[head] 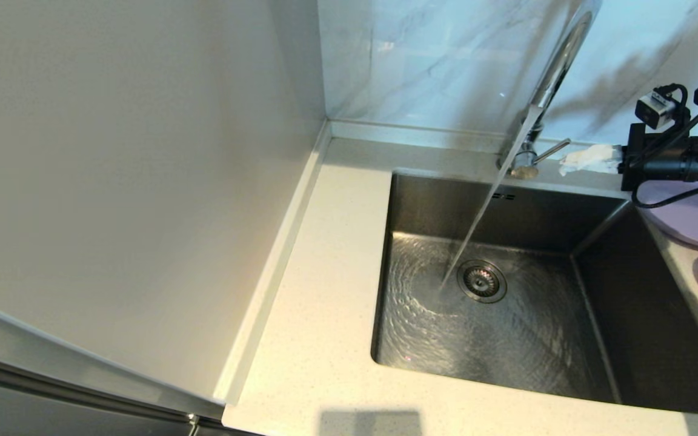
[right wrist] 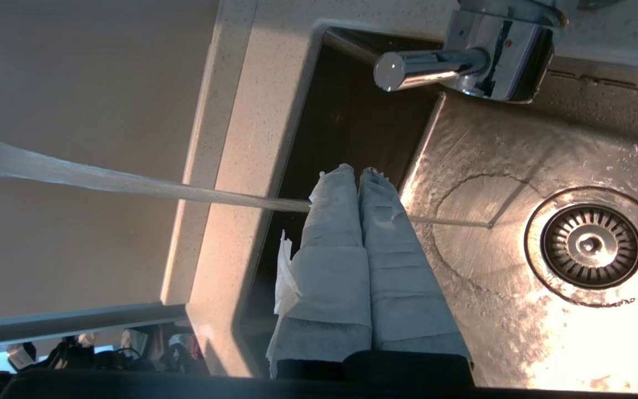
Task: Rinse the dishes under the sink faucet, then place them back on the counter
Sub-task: Turn off the faucet
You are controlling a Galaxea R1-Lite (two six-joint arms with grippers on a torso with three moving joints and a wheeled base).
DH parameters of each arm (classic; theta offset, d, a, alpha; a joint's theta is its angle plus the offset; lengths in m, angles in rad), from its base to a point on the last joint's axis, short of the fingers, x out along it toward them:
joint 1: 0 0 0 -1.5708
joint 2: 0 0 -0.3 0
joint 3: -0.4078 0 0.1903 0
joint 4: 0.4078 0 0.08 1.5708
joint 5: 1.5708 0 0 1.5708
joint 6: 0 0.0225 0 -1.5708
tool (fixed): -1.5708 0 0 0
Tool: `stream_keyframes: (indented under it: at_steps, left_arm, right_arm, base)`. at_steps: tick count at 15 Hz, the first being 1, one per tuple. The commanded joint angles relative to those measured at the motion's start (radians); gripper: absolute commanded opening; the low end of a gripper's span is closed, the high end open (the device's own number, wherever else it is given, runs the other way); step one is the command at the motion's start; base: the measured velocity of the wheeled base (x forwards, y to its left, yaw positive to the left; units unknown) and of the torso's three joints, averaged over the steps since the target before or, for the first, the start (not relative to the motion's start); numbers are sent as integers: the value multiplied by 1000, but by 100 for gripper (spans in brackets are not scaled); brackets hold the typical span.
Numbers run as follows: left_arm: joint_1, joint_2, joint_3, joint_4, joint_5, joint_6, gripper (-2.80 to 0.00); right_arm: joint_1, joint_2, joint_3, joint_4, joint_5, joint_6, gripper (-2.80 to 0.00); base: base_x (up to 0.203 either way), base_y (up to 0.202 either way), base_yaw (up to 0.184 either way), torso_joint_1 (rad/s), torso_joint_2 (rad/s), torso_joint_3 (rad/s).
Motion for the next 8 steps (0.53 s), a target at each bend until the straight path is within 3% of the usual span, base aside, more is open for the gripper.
stream_keyframes:
  at_steps: [1, 8]
  left_arm:
    - [0, 0, 0, 0, 1, -1, -280]
    - [0, 0, 0, 0, 1, -1, -280]
  right_arm:
    - [0, 12, 0, -18, 7, 7, -280]
    - [0, 25, 0, -107, 9, 23, -280]
  base:
    - [0, 0, 0, 0, 0, 0]
    - [0, 0, 0, 0, 0, 0]
